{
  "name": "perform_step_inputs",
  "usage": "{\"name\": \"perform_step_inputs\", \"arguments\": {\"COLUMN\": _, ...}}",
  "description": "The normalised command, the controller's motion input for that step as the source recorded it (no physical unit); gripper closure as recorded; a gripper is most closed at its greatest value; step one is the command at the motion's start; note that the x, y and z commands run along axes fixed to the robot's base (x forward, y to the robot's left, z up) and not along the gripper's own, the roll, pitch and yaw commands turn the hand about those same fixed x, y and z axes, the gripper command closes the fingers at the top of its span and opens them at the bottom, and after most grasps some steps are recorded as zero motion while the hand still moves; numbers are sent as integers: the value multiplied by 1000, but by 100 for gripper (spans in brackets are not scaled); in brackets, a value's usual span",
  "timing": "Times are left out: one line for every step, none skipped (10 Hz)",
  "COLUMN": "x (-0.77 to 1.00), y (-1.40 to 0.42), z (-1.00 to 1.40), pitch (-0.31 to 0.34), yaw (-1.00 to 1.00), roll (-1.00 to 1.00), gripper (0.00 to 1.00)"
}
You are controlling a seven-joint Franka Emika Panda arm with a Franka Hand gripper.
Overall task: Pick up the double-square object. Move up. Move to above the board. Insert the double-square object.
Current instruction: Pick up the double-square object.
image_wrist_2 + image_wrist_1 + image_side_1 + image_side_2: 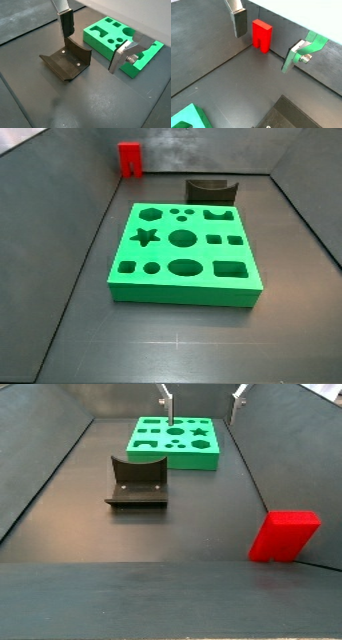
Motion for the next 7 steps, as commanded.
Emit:
{"name": "perform_step_inputs", "arguments": {"x": -26, "y": 14, "z": 0, "pitch": 0, "yaw": 0, "roll": 0, "gripper": 0}}
{"name": "perform_step_inputs", "arguments": {"x": -186, "y": 109, "z": 0, "pitch": 0, "yaw": -31, "roll": 0, "gripper": 0}}
{"name": "perform_step_inputs", "arguments": {"x": -326, "y": 509, "z": -74, "pitch": -19, "yaw": 0, "roll": -4, "gripper": 0}}
{"name": "perform_step_inputs", "arguments": {"x": -280, "y": 714, "z": -80, "pitch": -6, "yaw": 0, "roll": -37, "gripper": 0}}
{"name": "perform_step_inputs", "arguments": {"x": -177, "y": 851, "z": -49, "pitch": 0, "yaw": 26, "roll": -69, "gripper": 0}}
{"name": "perform_step_inputs", "arguments": {"x": -171, "y": 900, "z": -34, "pitch": 0, "yaw": 34, "roll": -89, "gripper": 0}}
{"name": "perform_step_inputs", "arguments": {"x": -146, "y": 911, "z": -26, "pitch": 0, "yaw": 49, "roll": -83, "gripper": 0}}
